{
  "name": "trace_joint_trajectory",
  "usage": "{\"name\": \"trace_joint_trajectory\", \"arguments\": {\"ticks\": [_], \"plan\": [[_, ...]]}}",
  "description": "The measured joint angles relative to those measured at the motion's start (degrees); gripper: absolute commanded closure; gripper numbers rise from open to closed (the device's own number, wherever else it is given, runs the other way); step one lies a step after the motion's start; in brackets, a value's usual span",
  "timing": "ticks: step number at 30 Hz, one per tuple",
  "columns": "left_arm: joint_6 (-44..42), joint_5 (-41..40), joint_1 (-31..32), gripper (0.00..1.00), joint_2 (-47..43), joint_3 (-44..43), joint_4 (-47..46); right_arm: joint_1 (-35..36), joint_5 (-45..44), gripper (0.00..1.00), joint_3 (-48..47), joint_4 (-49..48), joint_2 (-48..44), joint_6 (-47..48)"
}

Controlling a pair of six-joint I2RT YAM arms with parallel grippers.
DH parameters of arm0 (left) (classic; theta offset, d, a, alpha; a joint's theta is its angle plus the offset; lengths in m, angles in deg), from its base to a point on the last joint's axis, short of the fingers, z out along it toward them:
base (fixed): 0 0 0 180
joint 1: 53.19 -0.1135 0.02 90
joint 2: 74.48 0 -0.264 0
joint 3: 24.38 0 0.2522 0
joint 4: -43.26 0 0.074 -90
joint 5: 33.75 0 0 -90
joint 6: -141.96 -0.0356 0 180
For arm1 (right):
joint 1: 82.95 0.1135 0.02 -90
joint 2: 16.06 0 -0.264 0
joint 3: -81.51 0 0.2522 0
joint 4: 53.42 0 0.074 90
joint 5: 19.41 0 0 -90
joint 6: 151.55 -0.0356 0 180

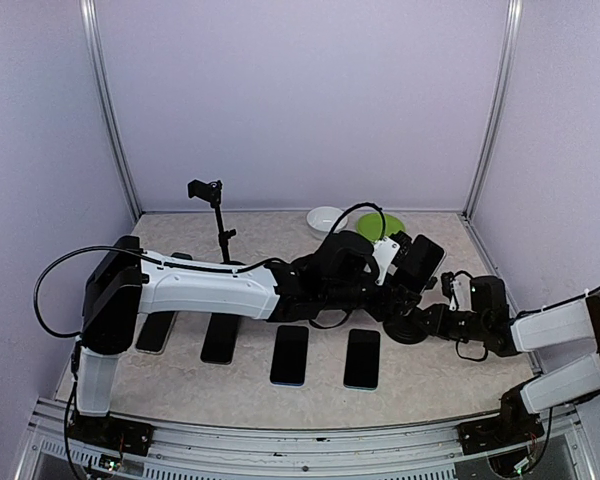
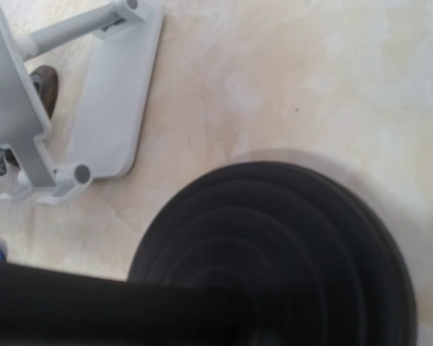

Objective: Remove the phone from the phone stand

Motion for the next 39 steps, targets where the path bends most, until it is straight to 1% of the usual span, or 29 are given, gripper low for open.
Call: {"name": "trace_joint_trajectory", "arguments": {"ticks": [2,5,7,11,16,21,32,36,39], "plan": [[1.25,-0.02,0.0,0.71,0.0,0.0,-0.24,0.0,-0.07,0.69,0.02,0.37,-0.48,0.02],[2.08,0.0,0.0,0.71,0.0,0.0,-0.35,0.02,0.02,0.59,0.28,1.33,-1.97,0.17],[2.16,-0.04,0.0,0.71,0.0,0.0,-0.72,0.04,0.42,0.51,0.7,2.64,-4.52,0.83],[2.32,0.13,0.24,0.71,0.0,0.0,-1.75,0.11,1.31,0.37,1.36,6.73,-14.6,2.56],[1.7,-0.22,1.07,0.71,0.02,0.0,-1.86,0.13,2.93,0.29,1.33,9.49,-29.07,5.05],[0.61,-1.62,1.7,0.71,0.02,0.0,-1.84,0.04,3.96,0.25,1.97,13.22,-39.06,6.08],[-5.09,-5.77,3.32,0.71,0.09,0.0,-1.73,0.07,7.8,0.14,3.43,28.41,-56.24,6.78],[-7.89,-7.28,3.72,0.7,0.42,0.0,-1.75,0.13,11.26,0.15,3.39,29.83,-60.13,7.28],[-9.94,-8.61,4.31,0.7,0.61,0.0,-1.68,0.13,12.15,0.2,3.17,29.75,-60.28,7.08]]}}
